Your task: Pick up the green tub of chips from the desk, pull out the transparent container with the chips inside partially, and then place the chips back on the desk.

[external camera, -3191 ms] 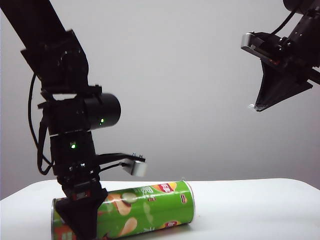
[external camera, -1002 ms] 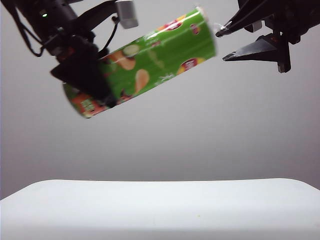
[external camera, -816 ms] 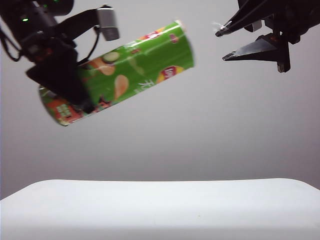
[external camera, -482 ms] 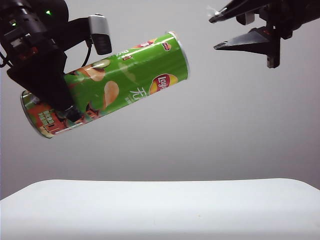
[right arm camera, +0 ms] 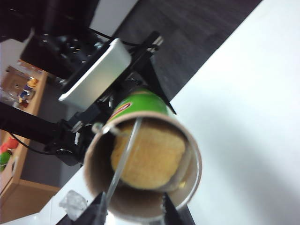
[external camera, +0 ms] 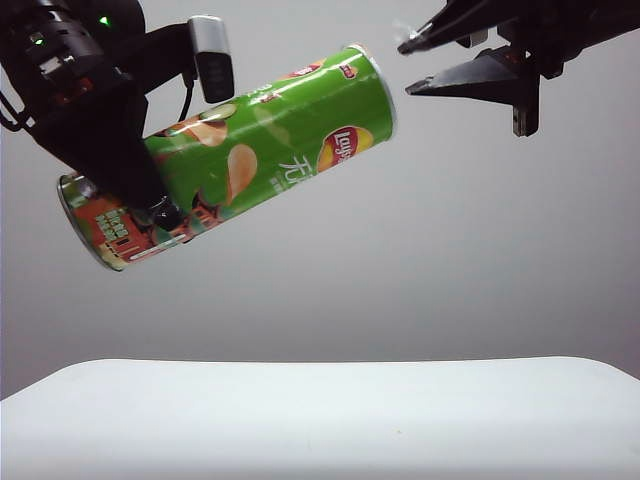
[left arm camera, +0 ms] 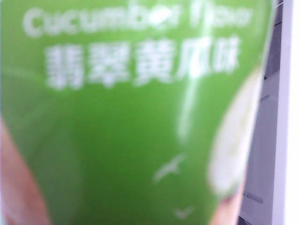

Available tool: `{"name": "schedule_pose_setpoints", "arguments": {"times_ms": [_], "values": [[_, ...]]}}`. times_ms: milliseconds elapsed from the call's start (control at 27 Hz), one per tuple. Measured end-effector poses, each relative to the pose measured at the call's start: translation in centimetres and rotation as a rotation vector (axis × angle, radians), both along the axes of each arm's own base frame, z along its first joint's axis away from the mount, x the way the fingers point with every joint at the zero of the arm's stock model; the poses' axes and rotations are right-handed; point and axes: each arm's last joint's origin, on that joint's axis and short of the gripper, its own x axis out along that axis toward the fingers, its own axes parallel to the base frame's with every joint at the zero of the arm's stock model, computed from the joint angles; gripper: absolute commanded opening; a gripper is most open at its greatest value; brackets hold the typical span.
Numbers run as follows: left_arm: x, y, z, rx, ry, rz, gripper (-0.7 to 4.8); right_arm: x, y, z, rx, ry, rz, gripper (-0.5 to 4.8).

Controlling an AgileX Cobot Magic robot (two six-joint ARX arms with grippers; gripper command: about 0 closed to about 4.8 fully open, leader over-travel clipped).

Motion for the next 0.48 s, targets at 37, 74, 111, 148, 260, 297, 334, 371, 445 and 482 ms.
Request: {"name": "schedule_pose_setpoints", "arguments": {"times_ms": [37,74,111,148,260,297,334,371,445,482], "values": [[0.0,0.0,0.0,0.0,0.001,-0.001,2.46,0.0,0.1,0.0,0.0,-0.001,0.004,1.48],[0.0,-0.1,0.0,-0.001,0.003,-0.003,2.45,-0.1,0.3,0.0,0.001,-0.003,0.012,1.48],[0.0,-0.1,-0.1,-0.002,0.006,-0.002,2.45,-0.1,0.5,0.0,0.001,-0.005,0.018,1.48],[0.1,-0.1,-0.2,-0.001,0.011,0.001,2.46,-0.2,0.7,0.1,-0.001,-0.014,0.023,1.48],[0.1,-0.1,-0.2,-0.008,0.017,0.001,2.45,-0.2,1.4,0.1,0.004,-0.023,0.041,1.48],[0.0,-0.2,-0.2,-0.018,0.022,-0.003,2.45,-0.1,1.6,0.0,0.004,-0.019,0.042,1.48],[0.0,-0.2,-0.1,-0.031,0.027,-0.008,2.45,0.1,1.7,-0.3,-0.005,-0.011,0.038,1.48],[0.0,-0.3,-0.1,-0.029,0.027,-0.01,2.45,0.1,1.8,-0.4,-0.008,-0.006,0.039,1.48],[-0.2,-0.6,-0.2,-0.026,0.031,-0.019,2.46,0.3,2.0,-0.8,-0.008,0.006,0.043,1.48],[-0.3,-0.7,-0.2,-0.022,0.034,-0.021,2.46,0.4,2.0,-0.9,-0.008,0.008,0.044,1.48]]}}
